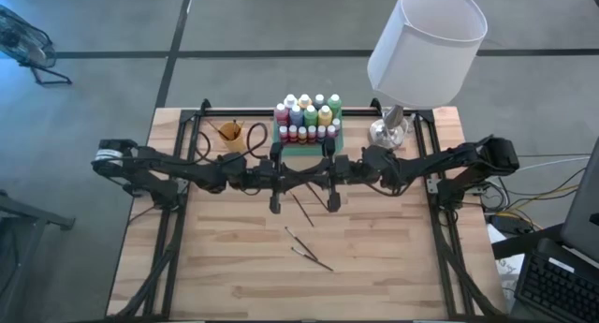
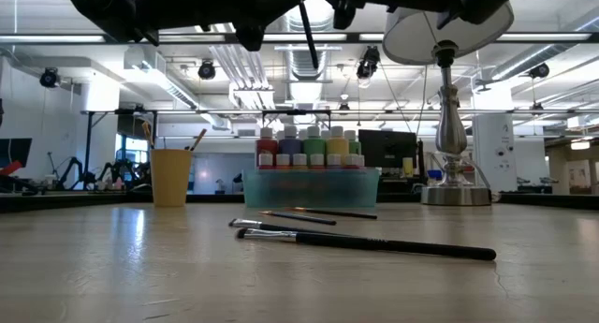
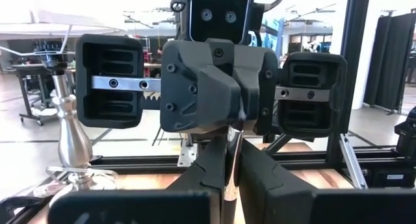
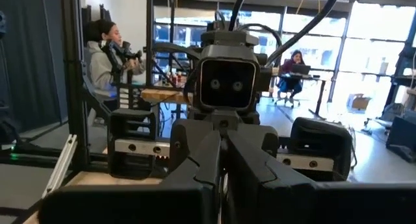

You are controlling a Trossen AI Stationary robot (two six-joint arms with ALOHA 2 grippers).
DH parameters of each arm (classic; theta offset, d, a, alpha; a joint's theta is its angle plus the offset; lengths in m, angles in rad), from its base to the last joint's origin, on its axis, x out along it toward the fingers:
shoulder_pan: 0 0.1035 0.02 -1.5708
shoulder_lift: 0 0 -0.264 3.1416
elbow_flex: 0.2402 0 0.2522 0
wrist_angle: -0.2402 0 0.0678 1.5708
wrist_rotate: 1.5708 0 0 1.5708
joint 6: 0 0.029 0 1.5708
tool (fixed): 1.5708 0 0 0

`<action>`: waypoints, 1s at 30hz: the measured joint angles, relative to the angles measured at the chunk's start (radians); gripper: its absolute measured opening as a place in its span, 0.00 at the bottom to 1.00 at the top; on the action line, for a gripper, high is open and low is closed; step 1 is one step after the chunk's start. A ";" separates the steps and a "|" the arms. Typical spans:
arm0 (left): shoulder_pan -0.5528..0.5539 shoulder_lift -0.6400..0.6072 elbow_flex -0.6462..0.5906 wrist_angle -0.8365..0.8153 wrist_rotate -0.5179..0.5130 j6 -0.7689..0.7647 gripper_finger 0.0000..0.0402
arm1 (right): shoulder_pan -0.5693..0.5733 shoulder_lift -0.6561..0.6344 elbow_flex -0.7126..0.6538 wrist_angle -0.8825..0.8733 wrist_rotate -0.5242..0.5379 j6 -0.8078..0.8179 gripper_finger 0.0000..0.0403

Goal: Pick & Place Paint Supplies
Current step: Put the silver paintbrush into the orange cup

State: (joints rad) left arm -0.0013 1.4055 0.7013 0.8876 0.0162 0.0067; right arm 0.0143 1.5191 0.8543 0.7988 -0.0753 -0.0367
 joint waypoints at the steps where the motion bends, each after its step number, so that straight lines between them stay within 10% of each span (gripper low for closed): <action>1: 0.000 0.000 0.000 -0.004 0.000 0.000 0.05 | 0.000 -0.002 0.000 -0.007 0.000 0.002 0.04; 13: 0.001 -0.117 0.000 -0.194 -0.089 0.003 0.05 | 0.002 -0.166 0.000 -0.334 0.076 0.038 0.41; 22: 0.001 -0.343 -0.001 -0.549 -0.531 0.032 0.05 | 0.002 -0.294 -0.021 -0.740 0.076 0.096 0.60; 30: 0.013 -0.449 -0.002 -0.653 -0.850 0.099 0.07 | -0.001 -0.300 -0.203 -0.565 0.079 0.100 0.68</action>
State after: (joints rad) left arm 0.0120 0.9564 0.6994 0.2344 -0.8334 0.1055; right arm 0.0132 1.2190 0.6508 0.2335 0.0036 0.0635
